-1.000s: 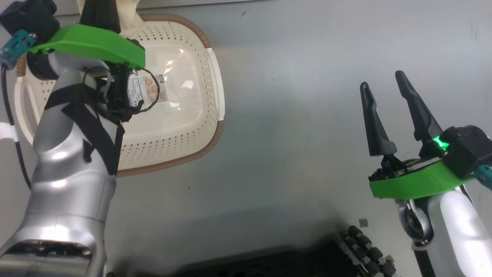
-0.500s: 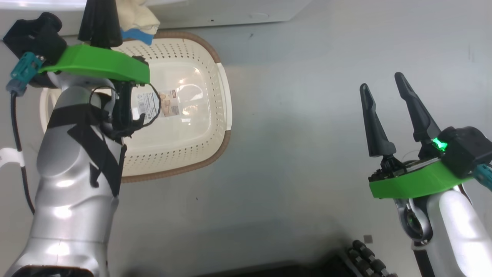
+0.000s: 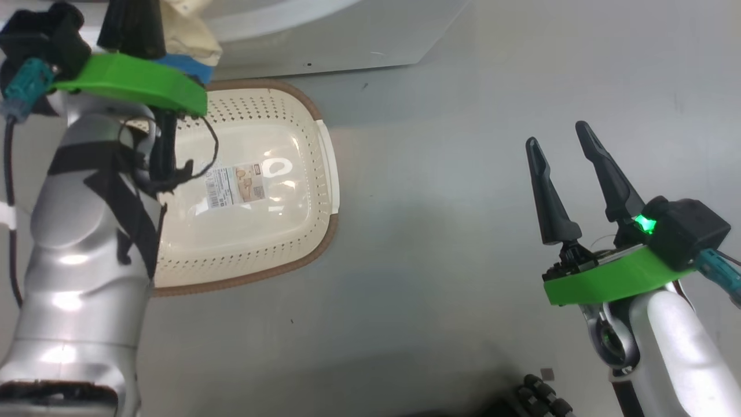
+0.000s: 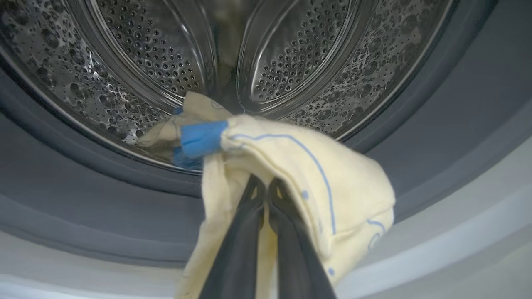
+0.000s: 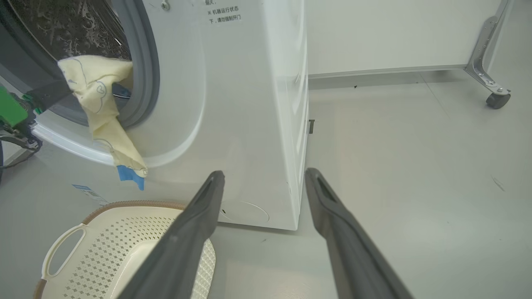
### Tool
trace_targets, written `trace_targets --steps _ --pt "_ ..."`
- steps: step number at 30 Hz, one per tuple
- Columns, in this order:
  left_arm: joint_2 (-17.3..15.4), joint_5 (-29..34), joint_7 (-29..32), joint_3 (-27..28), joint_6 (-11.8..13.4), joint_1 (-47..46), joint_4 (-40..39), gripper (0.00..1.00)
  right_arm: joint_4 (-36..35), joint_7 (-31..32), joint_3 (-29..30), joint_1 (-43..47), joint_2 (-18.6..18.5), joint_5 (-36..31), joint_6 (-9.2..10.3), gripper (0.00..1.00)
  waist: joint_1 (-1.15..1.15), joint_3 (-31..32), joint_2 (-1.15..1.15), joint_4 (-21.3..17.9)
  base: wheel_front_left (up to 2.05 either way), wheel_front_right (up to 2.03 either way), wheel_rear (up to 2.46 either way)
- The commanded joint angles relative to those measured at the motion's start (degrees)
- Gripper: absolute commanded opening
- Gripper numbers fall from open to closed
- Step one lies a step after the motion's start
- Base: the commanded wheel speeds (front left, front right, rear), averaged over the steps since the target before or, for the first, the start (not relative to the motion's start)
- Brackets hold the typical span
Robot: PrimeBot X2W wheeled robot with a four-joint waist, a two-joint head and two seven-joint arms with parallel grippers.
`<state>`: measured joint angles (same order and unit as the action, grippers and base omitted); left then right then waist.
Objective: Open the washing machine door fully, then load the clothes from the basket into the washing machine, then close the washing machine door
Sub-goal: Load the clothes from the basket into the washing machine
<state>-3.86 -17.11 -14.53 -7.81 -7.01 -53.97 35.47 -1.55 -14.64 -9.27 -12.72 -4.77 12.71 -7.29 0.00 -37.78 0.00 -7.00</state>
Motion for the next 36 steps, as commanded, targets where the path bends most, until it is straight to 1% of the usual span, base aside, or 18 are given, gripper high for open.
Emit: trace_targets --steps 1,10,16,21,26,36 --pt "-2.52 0.96 0.26 0.7 0.25 -3.42 -1.46 0.0 -1.39 -0.36 -1.14 1.09 0.1 0.47 -0.2 1.0 0.0 0.13 0.0 -0.48 0.0 0.0 0.0" --pt "-5.82 2.77 4.06 -0.29 0.75 -13.71 2.98 0.0 -0.68 -0.36 -2.16 0.99 0.67 1.33 -0.2 1.0 0.0 0.15 0.0 -2.86 0.0 0.0 0.0" --pt "-8.26 5.01 7.18 -2.12 0.97 -18.34 6.38 0.0 -0.24 -0.36 -2.53 1.56 1.02 1.83 -0.2 1.0 0.0 0.28 0.0 -4.12 0.0 0.0 0.0" --pt "-10.21 6.1 10.2 -3.21 0.94 -21.65 9.59 0.0 -0.47 -0.36 -2.79 1.93 1.26 2.17 -0.2 1.0 0.0 -1.11 0.0 -5.11 0.0 0.0 0.0" --pt "-10.78 5.68 11.72 -3.13 1.16 -24.84 11.34 0.0 -0.63 -0.36 -2.86 2.38 1.49 2.58 -0.2 1.0 0.0 -3.48 0.0 -5.62 0.0 0.0 0.0" --pt "-12.47 7.76 13.68 -5.28 1.93 -31.69 14.7 0.0 -0.73 -0.36 -3.75 2.6 1.79 2.97 -0.2 1.0 0.0 -6.84 0.0 -6.44 0.0 0.0 0.0"
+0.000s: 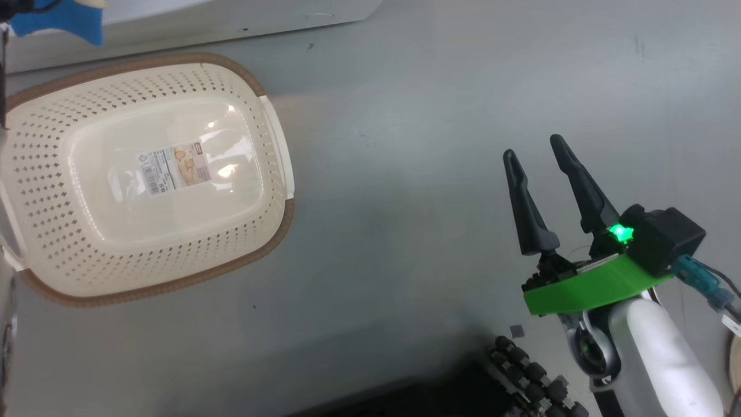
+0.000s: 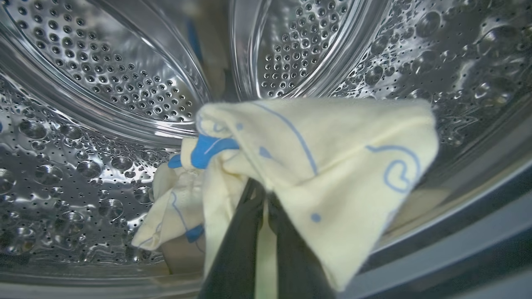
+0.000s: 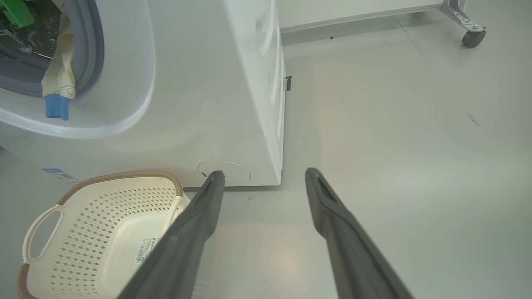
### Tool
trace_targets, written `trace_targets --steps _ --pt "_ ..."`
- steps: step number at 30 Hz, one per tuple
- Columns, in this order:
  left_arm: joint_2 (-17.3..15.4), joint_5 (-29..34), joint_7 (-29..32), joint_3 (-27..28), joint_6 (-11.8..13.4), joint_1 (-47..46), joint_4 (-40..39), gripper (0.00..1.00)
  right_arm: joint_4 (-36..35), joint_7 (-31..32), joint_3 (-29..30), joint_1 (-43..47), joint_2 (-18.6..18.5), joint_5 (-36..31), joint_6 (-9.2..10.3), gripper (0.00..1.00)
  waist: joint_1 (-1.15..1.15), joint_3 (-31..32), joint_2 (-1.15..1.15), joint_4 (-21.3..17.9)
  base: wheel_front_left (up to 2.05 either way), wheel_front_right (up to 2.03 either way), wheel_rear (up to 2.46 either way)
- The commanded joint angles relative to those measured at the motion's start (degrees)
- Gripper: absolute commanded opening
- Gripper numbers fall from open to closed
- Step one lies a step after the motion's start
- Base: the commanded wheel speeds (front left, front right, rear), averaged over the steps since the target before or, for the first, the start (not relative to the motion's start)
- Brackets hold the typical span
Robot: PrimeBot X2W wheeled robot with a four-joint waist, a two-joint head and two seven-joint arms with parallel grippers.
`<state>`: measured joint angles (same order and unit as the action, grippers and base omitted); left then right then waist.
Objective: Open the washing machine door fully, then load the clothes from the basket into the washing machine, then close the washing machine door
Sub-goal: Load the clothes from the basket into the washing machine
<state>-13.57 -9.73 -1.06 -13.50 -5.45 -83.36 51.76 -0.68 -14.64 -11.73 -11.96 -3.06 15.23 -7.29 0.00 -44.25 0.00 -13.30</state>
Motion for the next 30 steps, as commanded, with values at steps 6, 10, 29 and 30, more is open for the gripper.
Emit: trace_targets --steps 6,10,29,30 --pt "-3.66 1.63 0.75 -1.1 0.49 -5.55 0.36 0.0 -1.69 -0.36 -2.07 1.95 0.15 0.9 -0.2 1.0 0.0 -2.27 0.0 -0.63 0.0 0.0 0.0" --pt "-4.54 2.89 0.69 -2.42 0.63 -7.64 1.75 0.0 -1.82 -0.36 -2.83 2.2 0.16 1.52 -0.2 1.0 0.0 -3.4 0.0 -1.21 0.0 0.0 0.0" --pt "-6.26 8.2 -13.5 -7.33 4.94 -15.23 -0.06 0.0 -1.06 -0.36 -5.09 2.47 0.18 2.49 -0.2 1.0 0.0 -3.52 0.0 -2.62 0.0 0.0 0.0" --pt "-6.29 8.14 -13.64 -7.42 4.91 -15.19 -0.19 0.0 -1.04 -0.36 -5.08 2.53 0.18 2.43 -0.2 1.0 0.0 -3.5 0.0 -2.6 0.0 0.0 0.0"
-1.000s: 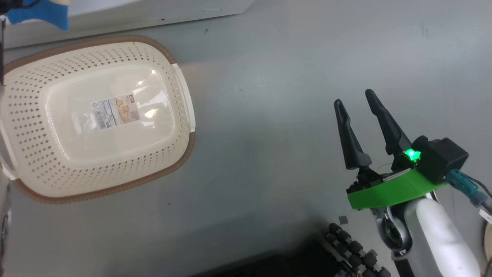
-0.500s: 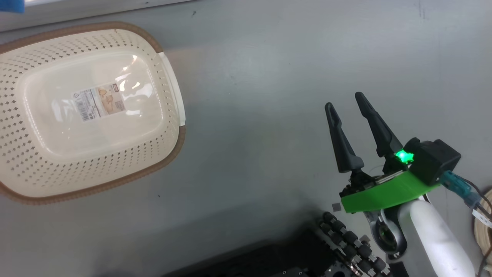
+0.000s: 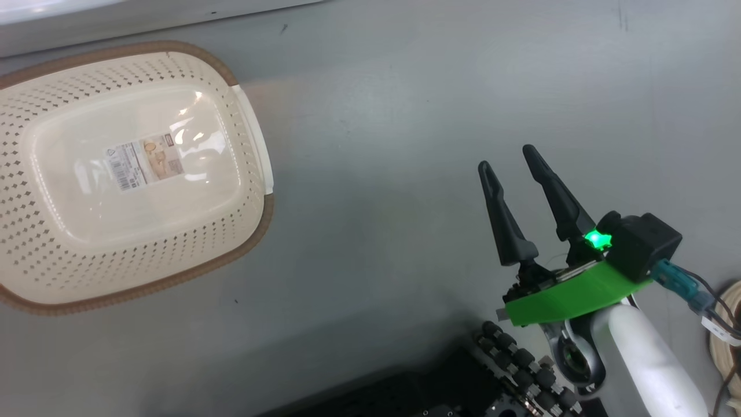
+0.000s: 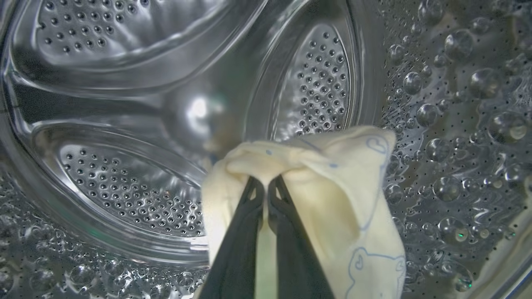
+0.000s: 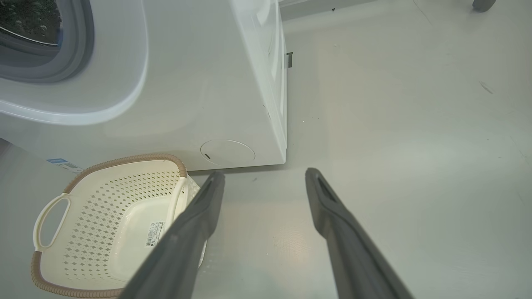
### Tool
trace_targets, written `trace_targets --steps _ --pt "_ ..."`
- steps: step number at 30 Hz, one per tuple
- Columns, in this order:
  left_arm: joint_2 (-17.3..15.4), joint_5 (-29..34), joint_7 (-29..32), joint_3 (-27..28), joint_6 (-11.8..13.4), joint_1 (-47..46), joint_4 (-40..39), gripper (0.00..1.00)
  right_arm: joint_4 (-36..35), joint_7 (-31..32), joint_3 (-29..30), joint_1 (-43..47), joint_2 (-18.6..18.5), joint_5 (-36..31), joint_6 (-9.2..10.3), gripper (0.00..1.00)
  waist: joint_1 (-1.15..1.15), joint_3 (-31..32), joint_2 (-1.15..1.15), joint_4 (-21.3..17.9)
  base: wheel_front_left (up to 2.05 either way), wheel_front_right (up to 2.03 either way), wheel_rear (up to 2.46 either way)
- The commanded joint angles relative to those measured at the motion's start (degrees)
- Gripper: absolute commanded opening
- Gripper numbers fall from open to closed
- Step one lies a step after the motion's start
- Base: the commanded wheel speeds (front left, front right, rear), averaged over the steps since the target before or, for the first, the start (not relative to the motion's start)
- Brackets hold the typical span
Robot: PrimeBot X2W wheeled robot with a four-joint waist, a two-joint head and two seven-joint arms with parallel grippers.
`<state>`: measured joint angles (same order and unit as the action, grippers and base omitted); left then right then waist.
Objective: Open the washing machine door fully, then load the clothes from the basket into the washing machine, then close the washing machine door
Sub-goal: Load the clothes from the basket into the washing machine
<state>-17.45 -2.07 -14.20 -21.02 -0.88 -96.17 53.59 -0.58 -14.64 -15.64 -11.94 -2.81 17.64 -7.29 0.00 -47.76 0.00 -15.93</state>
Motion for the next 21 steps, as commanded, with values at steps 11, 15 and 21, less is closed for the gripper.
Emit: trace_targets --steps 11,15,21 --pt "-0.92 -3.16 0.83 1.26 -0.55 -0.49 3.15 1.0 -0.81 -0.36 -0.7 2.17 -0.07 -0.34 -0.2 1.0 0.0 0.32 0.0 0.55 0.0 0.0 0.0" --pt "-0.28 -3.78 1.57 1.02 -0.73 -0.21 5.12 1.0 -0.85 -0.36 -0.32 1.99 -0.07 -0.5 -0.2 1.0 0.0 0.67 0.0 0.98 0.0 0.0 0.0" --pt "0.69 -5.44 1.16 1.49 -0.79 0.82 7.01 1.0 -0.96 -0.36 0.24 1.45 -0.07 -0.82 -0.2 1.0 0.0 1.99 0.0 1.7 0.0 0.0 0.0"
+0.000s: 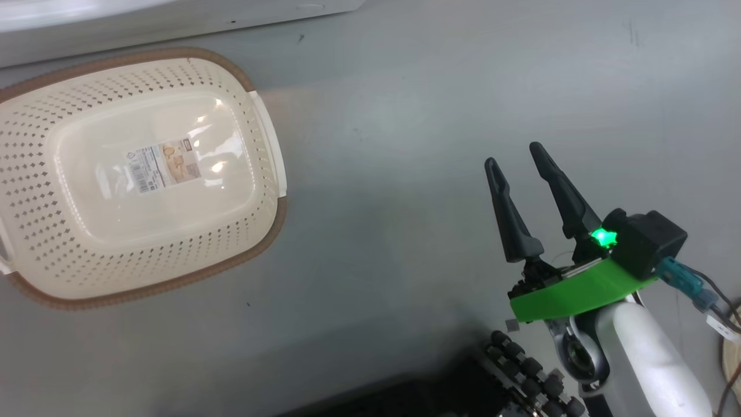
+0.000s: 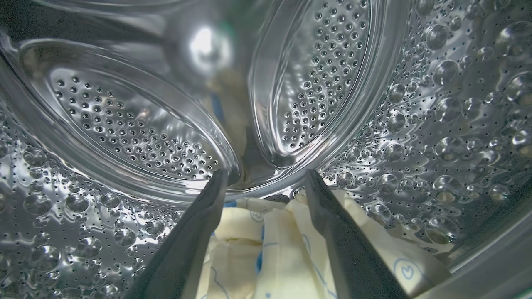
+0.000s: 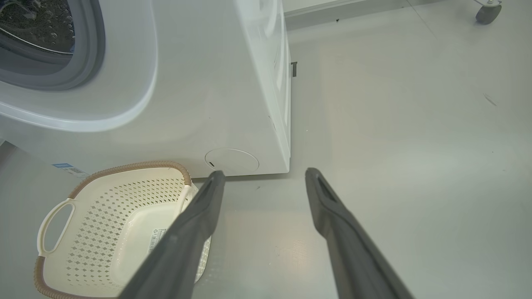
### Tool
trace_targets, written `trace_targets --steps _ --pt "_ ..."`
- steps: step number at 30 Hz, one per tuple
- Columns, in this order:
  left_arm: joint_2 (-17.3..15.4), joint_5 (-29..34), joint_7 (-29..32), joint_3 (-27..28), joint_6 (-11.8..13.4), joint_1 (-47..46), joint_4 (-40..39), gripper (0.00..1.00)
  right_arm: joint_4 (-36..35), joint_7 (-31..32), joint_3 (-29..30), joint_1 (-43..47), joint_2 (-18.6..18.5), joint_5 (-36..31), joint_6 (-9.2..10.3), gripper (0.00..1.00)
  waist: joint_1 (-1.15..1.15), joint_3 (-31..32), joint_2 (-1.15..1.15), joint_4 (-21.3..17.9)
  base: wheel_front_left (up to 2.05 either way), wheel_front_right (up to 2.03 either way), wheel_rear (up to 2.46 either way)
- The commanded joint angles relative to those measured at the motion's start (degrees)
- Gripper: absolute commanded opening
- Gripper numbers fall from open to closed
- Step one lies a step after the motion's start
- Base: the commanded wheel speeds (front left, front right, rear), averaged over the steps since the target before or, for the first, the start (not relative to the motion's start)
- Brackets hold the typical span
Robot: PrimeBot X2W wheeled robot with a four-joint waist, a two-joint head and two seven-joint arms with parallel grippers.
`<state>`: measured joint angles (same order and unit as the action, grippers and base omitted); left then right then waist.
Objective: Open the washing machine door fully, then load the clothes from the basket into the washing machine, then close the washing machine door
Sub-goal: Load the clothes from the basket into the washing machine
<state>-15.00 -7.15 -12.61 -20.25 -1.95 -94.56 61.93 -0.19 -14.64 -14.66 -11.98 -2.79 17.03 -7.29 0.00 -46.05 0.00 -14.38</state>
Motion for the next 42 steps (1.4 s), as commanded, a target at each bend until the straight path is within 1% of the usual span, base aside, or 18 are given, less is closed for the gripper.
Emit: trace_targets --steps 1,12,21,25,29,32,38,42 --pt "-1.55 -0.63 -0.57 0.78 0.27 -0.49 -1.08 1.0 -1.33 -0.36 -0.58 1.41 -0.09 -0.33 -0.2 1.0 0.0 0.61 0.0 0.33 0.0 0.0 0.0" --pt "1.45 -4.43 -2.08 2.24 0.16 5.65 0.23 1.0 -0.89 -0.36 0.73 0.24 -0.09 -1.68 -0.2 1.0 0.0 6.14 0.0 2.4 0.0 0.0 0.0" --pt "4.04 -6.74 -2.36 3.08 -0.03 13.92 -1.88 1.0 -0.35 -0.36 2.23 -0.19 -0.5 -2.42 -0.2 1.0 0.0 12.4 0.0 5.52 0.0 0.0 0.0" --pt "5.07 -7.91 -2.38 3.96 0.01 18.17 -4.55 1.0 -0.22 -0.36 3.03 -0.29 -1.18 -2.48 -0.2 1.0 0.0 15.12 0.0 7.22 0.0 0.0 0.0" --pt "5.28 -8.23 -2.38 4.44 0.17 21.83 -7.16 1.0 -0.07 -0.36 3.34 -0.12 -1.62 -2.52 -0.2 1.0 0.0 17.66 0.0 8.34 0.0 0.0 0.0" --pt "5.49 -8.88 -2.38 5.45 0.2 26.13 -11.1 1.0 -0.05 -0.36 4.1 0.54 -2.09 -2.57 -0.2 1.0 0.0 20.67 0.0 9.94 0.0 0.0 0.0" --pt "5.94 -9.51 -2.39 6.4 -0.34 34.8 -16.89 1.0 0.19 -0.36 4.79 3.01 -2.69 -2.55 -0.2 1.0 0.0 26.26 0.0 11.76 0.0 0.0 0.0" --pt "6.02 -9.84 -2.39 7.26 -0.27 41.6 -22.4 1.0 0.03 -0.36 5.25 5.1 -2.95 -2.64 -0.2 1.0 0.0 29.7 0.0 12.94 0.0 0.0 0.0"
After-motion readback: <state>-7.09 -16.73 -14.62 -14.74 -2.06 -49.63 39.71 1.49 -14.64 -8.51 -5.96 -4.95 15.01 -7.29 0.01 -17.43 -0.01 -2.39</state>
